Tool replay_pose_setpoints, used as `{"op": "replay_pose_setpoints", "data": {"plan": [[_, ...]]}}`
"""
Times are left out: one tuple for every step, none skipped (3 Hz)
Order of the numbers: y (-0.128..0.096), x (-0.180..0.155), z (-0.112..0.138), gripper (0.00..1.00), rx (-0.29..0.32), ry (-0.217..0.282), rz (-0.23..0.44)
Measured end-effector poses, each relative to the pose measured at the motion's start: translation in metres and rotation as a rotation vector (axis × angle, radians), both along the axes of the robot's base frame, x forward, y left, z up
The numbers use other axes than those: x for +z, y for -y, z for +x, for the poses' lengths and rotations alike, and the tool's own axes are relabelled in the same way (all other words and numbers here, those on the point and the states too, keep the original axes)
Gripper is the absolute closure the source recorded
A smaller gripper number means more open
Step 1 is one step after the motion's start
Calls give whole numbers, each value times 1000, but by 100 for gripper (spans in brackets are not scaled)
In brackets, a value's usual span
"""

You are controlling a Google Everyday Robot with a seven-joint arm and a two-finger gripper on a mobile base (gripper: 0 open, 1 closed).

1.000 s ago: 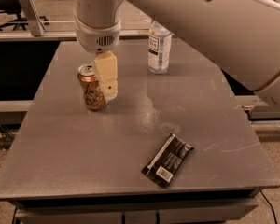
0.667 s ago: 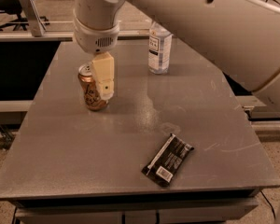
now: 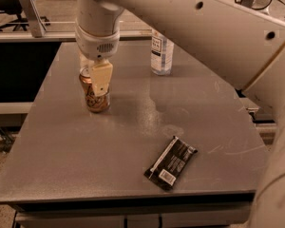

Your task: Move orange can near rxbar chocolate

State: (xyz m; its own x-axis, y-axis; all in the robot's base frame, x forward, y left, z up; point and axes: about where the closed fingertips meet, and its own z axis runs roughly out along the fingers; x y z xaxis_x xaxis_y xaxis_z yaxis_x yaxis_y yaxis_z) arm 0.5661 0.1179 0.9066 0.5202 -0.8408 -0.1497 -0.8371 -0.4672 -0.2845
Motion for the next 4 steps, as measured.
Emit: {"op": "replay_pose_setpoints", "data": {"plan": [[-1, -1, -1, 64, 13, -10, -10], [13, 14, -12, 87, 10, 11, 11], [39, 38, -49, 100, 9, 26, 31], [65, 38, -93, 100, -25, 2, 48]]}}
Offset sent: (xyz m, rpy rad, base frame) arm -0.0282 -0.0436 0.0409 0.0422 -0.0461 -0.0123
